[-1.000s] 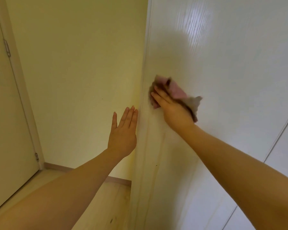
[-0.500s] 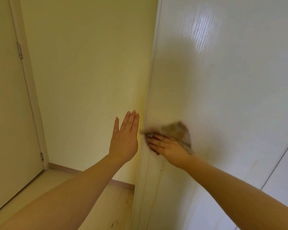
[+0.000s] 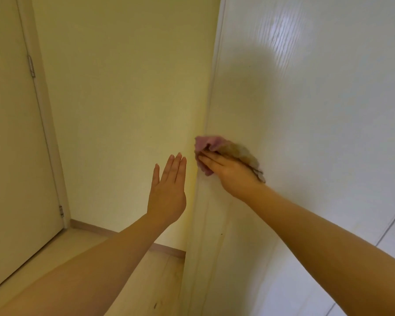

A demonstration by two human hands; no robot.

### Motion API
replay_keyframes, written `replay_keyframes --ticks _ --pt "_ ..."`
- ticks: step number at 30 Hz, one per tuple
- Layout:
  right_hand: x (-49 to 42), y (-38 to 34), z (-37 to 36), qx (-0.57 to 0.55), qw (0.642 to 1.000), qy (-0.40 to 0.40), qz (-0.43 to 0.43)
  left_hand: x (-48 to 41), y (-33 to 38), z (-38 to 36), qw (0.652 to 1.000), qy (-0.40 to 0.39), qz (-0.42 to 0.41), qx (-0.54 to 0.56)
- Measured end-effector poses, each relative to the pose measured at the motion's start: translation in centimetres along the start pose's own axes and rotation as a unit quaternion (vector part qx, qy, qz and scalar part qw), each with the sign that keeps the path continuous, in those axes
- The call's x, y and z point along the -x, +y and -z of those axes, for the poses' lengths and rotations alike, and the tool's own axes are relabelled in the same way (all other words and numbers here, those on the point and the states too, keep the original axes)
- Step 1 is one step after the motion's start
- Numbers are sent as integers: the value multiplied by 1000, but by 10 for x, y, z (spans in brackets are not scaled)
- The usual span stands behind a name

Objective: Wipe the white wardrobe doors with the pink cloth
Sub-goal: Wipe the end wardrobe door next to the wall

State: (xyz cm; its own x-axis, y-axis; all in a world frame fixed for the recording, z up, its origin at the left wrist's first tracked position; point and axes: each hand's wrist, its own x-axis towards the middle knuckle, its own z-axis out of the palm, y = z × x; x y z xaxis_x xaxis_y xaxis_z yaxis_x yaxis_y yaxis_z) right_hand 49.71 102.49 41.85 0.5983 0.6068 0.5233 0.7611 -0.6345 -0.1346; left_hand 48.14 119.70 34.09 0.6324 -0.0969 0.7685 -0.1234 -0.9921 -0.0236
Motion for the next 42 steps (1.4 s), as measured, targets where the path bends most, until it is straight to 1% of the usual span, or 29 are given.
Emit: replay_keyframes --ticks 2,6,8,9,10,11,12,13,14,16,17,19,21,23,25,26,27,29,30,31,32,33,34,35,36,38,39,41,42 --pt "0 2 11 21 997 36 59 -2 11 -3 1000 4 -12 3" --pt "39 28 33 -8 1000 12 14 -7 16 -3 1000 16 -22 10" --pt "36 26 35 -61 997 17 -46 -10 12 -2 1000 15 -8 16" --pt "27 24 28 -28 998 26 -44 -10 12 -2 1000 4 -3 21" --pt "18 18 17 34 999 36 1 -10 13 -3 1000 -7 1 27" --pt "11 19 5 61 997 11 39 -11 14 -3 999 -12 4 32" --pt "12 21 0 81 995 -34 45 -12 16 -3 999 -12 0 36" --pt "24 25 9 102 991 -43 80 -13 20 -3 999 -12 -7 41" --pt "36 27 22 129 988 -48 68 -15 24 -3 999 -11 -12 47" --pt "68 45 32 94 994 -57 -30 -16 28 -6 998 -20 -7 64" --pt "77 47 39 76 993 -57 -63 -17 30 -7 997 -29 2 72" --pt "74 50 37 86 995 -39 -29 -18 33 -3 993 -52 20 104" --pt "57 38 15 76 996 8 42 -18 35 -2 990 -71 26 115" --pt "61 36 4 50 992 -23 112 -17 35 0 989 -87 40 116" --pt "72 37 13 22 995 -66 66 -18 41 3 987 -82 51 126" --pt "71 41 22 13 998 -66 -9 -17 42 3 987 -82 52 128" --pt "81 54 29 15 994 -91 -64 -16 43 4 987 -88 50 127" --pt "91 64 35 -12 979 -145 -143 -15 45 4 985 -105 59 122" --pt "87 62 37 14 981 -153 -116 -16 45 5 984 -110 65 120" --pt "78 54 27 0 987 -148 -64 -17 45 7 983 -118 69 120" --pt "68 45 17 -8 993 -117 -19 -17 43 9 982 -128 68 119" --pt "60 36 9 20 995 -95 -2 -18 41 10 982 -133 67 119" --pt "63 30 3 30 994 -101 35 -18 39 11 981 -137 66 119" --pt "71 29 3 3 993 -110 51 -18 39 11 980 -141 68 123" --pt "75 31 11 -17 994 -107 10 -18 38 11 979 -145 70 125" --pt "91 39 34 22 996 -70 -48 -17 41 12 976 -159 70 133" --pt "98 46 38 8 994 -63 -93 -17 43 12 973 -166 70 141" --pt "94 46 41 -9 993 -78 -85 -17 43 11 970 -169 80 156" --pt "82 43 32 1 996 -77 -50 -16 42 13 969 -171 83 158"
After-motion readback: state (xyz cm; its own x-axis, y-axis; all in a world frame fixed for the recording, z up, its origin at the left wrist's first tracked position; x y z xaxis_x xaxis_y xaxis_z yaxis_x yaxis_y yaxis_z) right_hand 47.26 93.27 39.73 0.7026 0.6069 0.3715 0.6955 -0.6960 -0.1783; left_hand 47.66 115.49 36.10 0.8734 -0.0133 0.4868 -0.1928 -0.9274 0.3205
